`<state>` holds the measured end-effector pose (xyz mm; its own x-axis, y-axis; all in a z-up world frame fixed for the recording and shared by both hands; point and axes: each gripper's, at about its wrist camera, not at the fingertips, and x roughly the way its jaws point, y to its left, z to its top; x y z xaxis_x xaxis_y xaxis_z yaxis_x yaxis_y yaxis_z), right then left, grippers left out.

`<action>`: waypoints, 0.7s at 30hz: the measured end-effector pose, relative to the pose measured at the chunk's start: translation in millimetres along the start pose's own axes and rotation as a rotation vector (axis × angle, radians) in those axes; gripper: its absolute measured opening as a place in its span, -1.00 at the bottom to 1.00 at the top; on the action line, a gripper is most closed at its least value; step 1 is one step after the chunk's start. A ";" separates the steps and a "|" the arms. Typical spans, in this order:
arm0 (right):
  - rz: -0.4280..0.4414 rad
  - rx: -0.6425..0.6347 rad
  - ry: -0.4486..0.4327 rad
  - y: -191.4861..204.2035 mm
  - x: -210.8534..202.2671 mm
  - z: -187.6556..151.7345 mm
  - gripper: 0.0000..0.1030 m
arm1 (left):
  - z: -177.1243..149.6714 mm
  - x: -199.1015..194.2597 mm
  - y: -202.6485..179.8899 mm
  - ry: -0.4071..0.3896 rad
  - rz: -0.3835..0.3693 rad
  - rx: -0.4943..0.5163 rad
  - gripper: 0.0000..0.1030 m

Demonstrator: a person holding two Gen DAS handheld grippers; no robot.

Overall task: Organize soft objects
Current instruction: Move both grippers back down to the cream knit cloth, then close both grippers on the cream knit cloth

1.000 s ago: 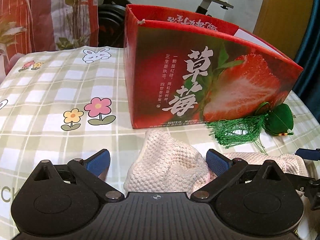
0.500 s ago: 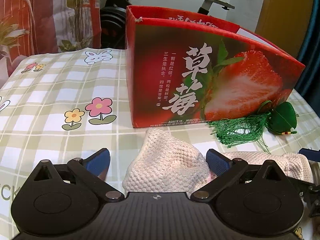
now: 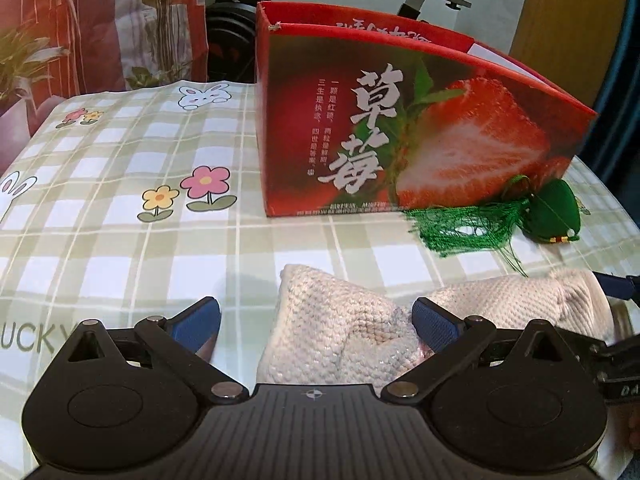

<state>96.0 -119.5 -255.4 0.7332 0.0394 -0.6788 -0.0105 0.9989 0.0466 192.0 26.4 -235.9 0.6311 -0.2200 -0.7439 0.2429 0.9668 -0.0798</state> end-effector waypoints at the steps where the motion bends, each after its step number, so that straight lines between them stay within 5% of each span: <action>1: 0.000 0.000 0.000 0.0 0.0 0.0 0.99 | -1.8 -1.2 -0.1 -0.002 0.000 -0.001 0.99; 21: 0.052 0.094 0.006 -11.6 -11.5 -1.3 0.99 | -29.0 -23.6 -0.8 -0.070 -0.094 -0.063 0.28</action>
<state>86.8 -131.6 -249.1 0.7292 0.0912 -0.6782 0.0162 0.9885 0.1504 155.5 34.6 -237.5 0.6584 -0.3163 -0.6830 0.2579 0.9473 -0.1901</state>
